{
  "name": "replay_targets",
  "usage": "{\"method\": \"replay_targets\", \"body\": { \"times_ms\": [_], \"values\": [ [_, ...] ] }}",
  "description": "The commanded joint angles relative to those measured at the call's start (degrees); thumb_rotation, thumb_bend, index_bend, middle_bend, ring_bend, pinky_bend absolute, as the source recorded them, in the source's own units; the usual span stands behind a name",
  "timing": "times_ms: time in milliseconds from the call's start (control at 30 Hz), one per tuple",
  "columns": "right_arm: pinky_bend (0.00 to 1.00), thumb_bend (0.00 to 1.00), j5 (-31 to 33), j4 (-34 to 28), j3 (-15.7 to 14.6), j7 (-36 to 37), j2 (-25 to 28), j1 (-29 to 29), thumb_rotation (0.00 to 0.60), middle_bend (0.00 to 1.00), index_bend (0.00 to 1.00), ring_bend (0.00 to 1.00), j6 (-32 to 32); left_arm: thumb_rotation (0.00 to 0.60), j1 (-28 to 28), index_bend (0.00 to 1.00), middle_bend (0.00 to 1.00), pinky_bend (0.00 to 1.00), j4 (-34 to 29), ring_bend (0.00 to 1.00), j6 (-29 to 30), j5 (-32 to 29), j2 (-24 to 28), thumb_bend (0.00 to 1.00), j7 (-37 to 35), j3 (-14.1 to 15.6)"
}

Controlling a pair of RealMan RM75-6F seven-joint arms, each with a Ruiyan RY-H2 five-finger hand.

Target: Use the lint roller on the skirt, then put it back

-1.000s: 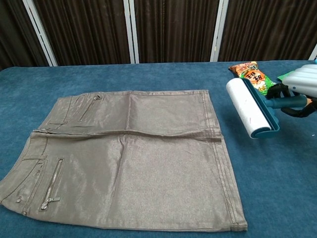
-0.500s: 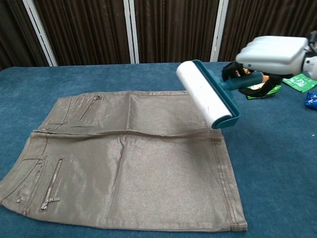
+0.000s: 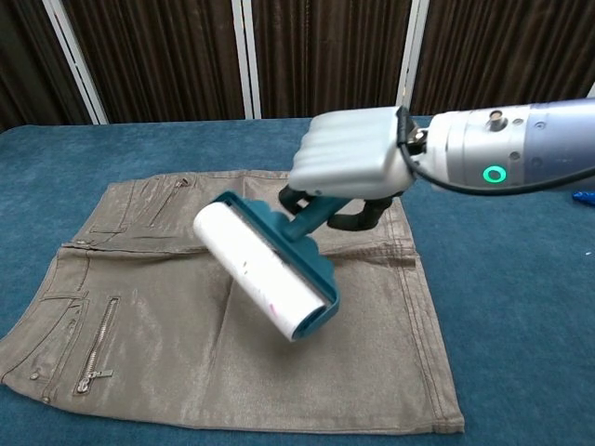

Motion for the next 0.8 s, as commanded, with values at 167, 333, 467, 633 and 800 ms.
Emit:
{"method": "replay_targets", "body": {
  "times_ms": [167, 333, 467, 633, 800],
  "values": [
    [0.51, 0.95, 5.2, -0.2, -0.8, -10.7, -6.6, 3.1, 0.600, 0.58, 0.52, 0.50, -3.3, 0.600, -0.3, 0.00, 0.00, 0.00, 0.2, 0.00, -0.9, -0.5, -0.2, 0.00, 0.5, 0.1],
    [0.51, 0.96, 8.1, 0.6, -1.6, -15.7, -8.7, 3.4, 0.600, 0.58, 0.52, 0.50, -2.6, 0.600, -0.6, 0.00, 0.00, 0.00, 0.4, 0.00, -1.7, -1.2, -0.4, 0.00, 0.7, 0.0],
    [0.51, 0.96, 9.7, 1.9, -2.3, -18.7, -8.9, 3.5, 0.600, 0.58, 0.52, 0.50, -1.6, 0.600, -0.7, 0.00, 0.00, 0.00, 0.6, 0.00, -2.0, -1.4, -0.6, 0.00, 0.8, -0.1],
    [0.51, 0.96, 10.1, 4.1, -4.1, -22.8, -7.8, 3.3, 0.600, 0.58, 0.52, 0.50, -0.4, 0.600, -1.0, 0.00, 0.00, 0.00, 0.5, 0.00, -2.7, -1.5, -0.6, 0.00, 0.5, 0.1],
    [0.51, 0.96, 11.4, 6.8, -6.1, -26.0, -6.4, 2.3, 0.600, 0.58, 0.52, 0.50, 0.7, 0.600, -1.0, 0.00, 0.00, 0.00, 0.2, 0.00, -2.7, -1.2, -0.7, 0.00, 0.8, 0.2]
  ]
}}
